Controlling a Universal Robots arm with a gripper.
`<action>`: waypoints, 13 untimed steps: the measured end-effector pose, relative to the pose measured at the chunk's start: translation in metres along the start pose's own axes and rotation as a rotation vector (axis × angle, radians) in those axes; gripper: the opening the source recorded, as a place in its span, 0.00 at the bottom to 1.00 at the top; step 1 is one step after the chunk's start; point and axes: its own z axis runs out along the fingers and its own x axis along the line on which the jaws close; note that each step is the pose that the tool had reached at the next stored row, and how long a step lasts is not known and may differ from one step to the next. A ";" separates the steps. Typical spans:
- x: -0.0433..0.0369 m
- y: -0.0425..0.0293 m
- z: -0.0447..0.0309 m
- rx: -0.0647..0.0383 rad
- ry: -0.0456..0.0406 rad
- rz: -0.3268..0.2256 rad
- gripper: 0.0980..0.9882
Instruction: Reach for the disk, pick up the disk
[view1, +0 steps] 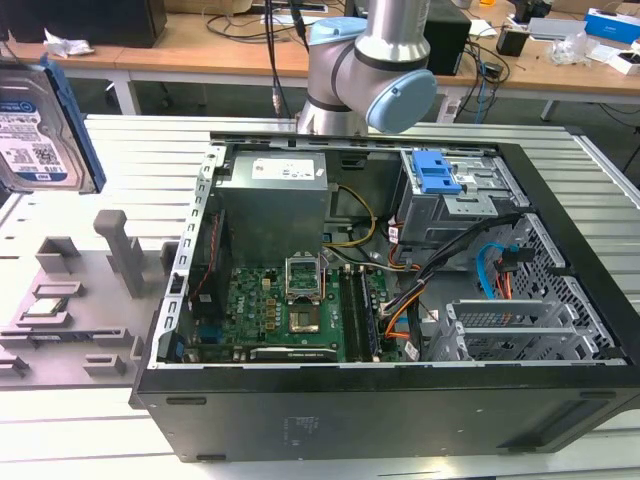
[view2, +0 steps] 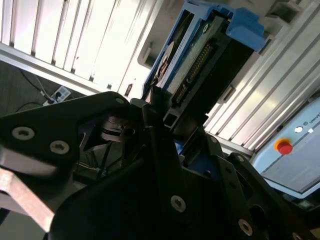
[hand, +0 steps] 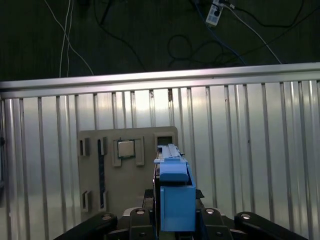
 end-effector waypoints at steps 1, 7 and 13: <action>0.0000 0.0000 -0.0015 0.000 -0.0001 0.000 0.30; 0.0002 0.0003 -0.0154 0.000 -0.0001 0.000 0.30; 0.0004 0.0006 -0.0280 0.000 -0.0001 0.000 0.30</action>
